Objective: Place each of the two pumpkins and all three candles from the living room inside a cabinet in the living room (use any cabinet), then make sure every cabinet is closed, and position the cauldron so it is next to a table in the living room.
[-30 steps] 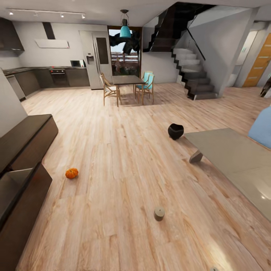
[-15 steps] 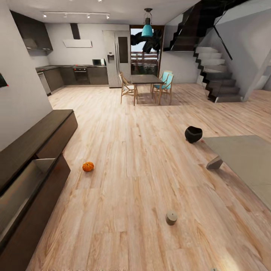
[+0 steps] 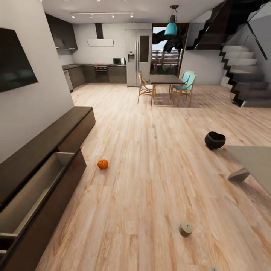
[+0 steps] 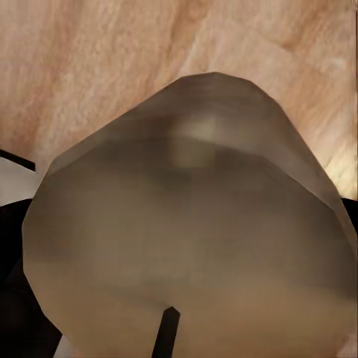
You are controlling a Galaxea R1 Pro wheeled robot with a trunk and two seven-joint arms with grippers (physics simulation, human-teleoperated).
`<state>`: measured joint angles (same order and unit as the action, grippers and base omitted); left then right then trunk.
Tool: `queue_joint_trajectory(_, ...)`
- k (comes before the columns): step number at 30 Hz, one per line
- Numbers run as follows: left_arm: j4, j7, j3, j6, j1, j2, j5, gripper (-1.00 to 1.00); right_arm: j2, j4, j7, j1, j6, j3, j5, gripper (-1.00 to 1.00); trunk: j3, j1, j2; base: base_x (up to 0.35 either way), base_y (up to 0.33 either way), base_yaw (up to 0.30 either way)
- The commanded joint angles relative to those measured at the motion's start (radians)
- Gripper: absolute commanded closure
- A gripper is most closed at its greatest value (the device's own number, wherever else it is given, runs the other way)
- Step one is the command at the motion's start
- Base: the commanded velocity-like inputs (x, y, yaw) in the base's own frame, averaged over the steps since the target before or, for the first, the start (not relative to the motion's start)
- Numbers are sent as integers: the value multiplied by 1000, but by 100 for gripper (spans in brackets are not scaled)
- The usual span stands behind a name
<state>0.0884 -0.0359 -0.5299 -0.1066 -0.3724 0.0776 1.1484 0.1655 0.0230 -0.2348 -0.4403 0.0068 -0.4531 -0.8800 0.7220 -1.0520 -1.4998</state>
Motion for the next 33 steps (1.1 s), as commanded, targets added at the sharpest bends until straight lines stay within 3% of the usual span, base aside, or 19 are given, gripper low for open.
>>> queue_joint_trajectory(1,2,-4,-7,-4,0,1,7,100,0,2,-4,0,1,-9,-7,100,1,0,0,324,0,293)
queue_joint_trajectory(10,1,-5,-6,-5,0,2,8,100,0,0,-6,2,5,-8,-8,100,4,0,0,332,0,233)
queue_joint_trajectory(33,1,-6,-5,-10,0,1,8,100,0,0,-6,2,5,-8,-8,100,4,0,0,336,0,4)
